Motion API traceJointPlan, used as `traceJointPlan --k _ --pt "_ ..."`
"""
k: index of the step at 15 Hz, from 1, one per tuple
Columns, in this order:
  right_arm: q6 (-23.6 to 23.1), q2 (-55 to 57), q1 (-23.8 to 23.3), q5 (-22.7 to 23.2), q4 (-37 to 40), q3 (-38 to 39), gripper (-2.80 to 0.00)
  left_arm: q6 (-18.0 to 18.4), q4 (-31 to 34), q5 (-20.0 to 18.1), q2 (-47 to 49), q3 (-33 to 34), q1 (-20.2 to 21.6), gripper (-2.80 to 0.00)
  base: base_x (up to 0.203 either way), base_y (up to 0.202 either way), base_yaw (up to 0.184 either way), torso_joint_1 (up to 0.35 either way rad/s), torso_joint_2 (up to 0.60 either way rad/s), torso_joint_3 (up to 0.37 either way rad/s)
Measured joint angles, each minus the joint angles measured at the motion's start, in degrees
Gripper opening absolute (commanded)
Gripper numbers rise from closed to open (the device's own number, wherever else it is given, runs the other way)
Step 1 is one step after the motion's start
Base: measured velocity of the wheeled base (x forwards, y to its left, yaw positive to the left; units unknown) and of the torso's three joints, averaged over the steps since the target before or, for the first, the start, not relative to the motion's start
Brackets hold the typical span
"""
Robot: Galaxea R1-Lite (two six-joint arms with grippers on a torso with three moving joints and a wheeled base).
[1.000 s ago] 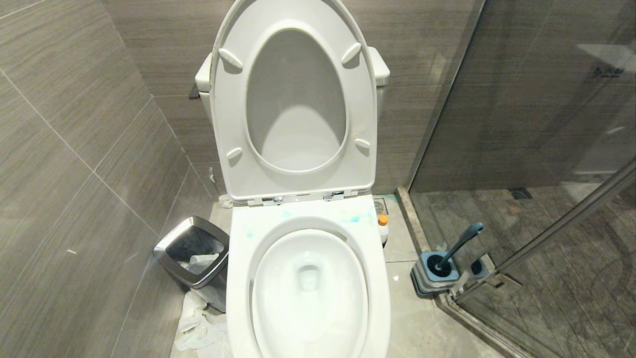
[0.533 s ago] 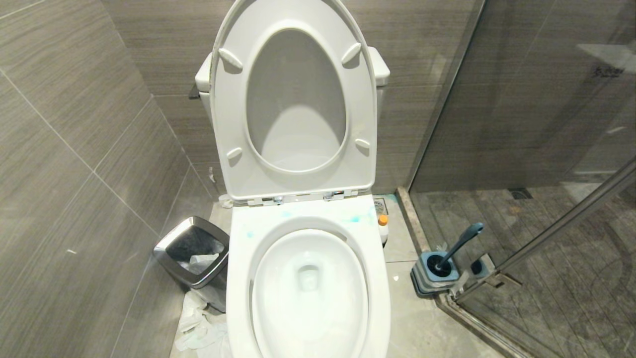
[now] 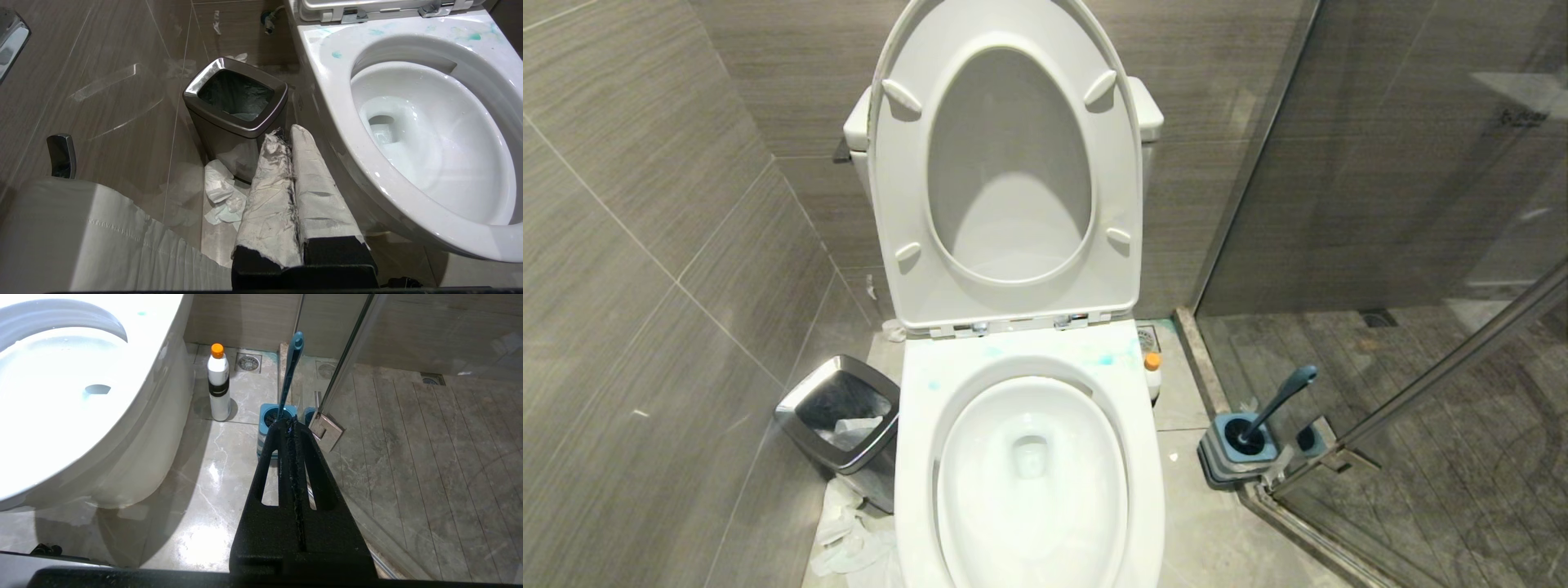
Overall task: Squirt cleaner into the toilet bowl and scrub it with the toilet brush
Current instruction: Pour in the cleaning agent
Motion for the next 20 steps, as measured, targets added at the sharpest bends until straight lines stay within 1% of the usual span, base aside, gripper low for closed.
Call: traceJointPlan --k 20 --pt "-0.01 0.0 0.0 0.0 0.0 -0.02 -2.8 0.0 0.05 0.0 0.0 0.0 0.0 -2.8 0.0 0.0 0.0 0.0 0.0 0.0"
